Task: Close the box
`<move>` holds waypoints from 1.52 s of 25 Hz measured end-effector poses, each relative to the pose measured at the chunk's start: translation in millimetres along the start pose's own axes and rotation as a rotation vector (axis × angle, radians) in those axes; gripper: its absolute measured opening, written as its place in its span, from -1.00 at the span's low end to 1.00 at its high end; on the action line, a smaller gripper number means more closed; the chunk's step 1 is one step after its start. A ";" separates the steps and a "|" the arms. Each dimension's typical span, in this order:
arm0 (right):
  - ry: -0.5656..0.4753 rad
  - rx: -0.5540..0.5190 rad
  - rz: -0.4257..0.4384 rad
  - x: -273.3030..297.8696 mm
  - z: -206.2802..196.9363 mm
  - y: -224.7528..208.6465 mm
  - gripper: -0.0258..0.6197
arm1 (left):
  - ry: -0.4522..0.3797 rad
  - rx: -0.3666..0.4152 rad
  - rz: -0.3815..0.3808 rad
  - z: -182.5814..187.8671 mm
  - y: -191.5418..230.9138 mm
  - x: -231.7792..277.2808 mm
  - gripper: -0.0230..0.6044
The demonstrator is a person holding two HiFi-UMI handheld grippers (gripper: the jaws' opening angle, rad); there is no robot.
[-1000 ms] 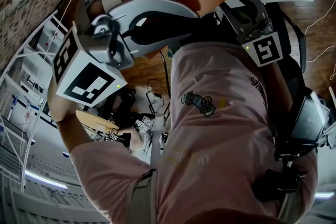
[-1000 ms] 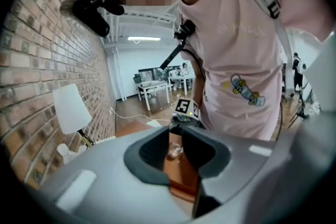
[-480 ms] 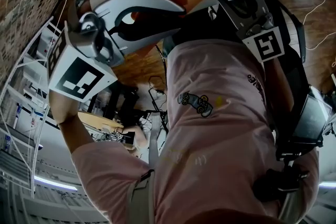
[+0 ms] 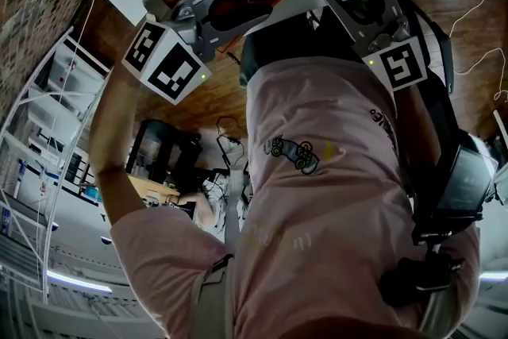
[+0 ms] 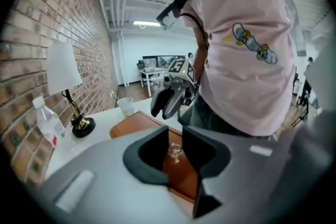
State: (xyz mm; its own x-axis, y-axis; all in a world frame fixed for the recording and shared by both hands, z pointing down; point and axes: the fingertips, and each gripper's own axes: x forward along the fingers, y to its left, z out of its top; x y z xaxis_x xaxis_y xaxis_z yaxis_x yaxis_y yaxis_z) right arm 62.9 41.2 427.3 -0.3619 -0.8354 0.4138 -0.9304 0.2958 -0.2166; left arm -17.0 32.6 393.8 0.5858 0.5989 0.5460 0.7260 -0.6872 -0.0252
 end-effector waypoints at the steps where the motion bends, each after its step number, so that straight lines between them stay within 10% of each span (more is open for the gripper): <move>1: -0.004 0.002 0.019 0.9 1.6 1.7 -0.48 | -0.003 -0.016 0.007 2.3 -0.1 -1.6 -0.66; 3: -0.005 0.009 0.089 5.6 5.6 10.9 0.32 | -0.069 -0.110 0.035 18.5 4.8 -10.1 -0.48; 4: -0.004 0.004 0.132 8.1 8.3 17.9 0.39 | -0.104 -0.159 0.058 29.8 9.5 -17.2 -0.04; 6: -0.009 -0.041 0.190 9.6 18.2 28.8 0.39 | -0.157 -0.210 0.169 54.7 24.4 -41.6 0.13; 8: -0.053 -0.074 0.202 4.6 39.6 31.7 0.39 | -0.293 -0.286 0.410 84.4 43.7 -85.4 -0.18; 12: -0.186 -0.074 0.206 -16.0 97.4 40.9 0.41 | -0.663 -0.416 1.001 141.9 39.6 -188.5 -0.21; 16: -0.226 -0.151 0.275 -13.3 129.9 52.1 0.68 | -0.822 -0.387 1.338 178.9 -8.1 -213.7 -0.23; 26: -0.289 -0.349 0.292 24.4 152.4 110.6 0.56 | -0.846 -0.307 1.688 173.5 -136.9 -260.5 -0.41; 32: -0.328 -0.377 0.256 29.8 169.4 113.6 0.34 | -0.674 -0.373 2.040 145.4 -162.6 -270.5 -0.50; 38: -0.328 -0.426 0.267 33.3 172.6 124.2 0.34 | -0.657 -0.385 1.998 146.4 -151.8 -259.3 -0.50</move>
State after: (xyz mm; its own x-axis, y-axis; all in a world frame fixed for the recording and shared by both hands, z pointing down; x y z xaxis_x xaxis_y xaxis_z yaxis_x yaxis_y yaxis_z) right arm -54.6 -29.8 261.5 -0.6127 -0.7858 0.0843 -0.7758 0.6183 0.1258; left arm -226.4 41.7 133.5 0.3487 -0.8918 -0.2883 -0.9102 -0.3956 0.1228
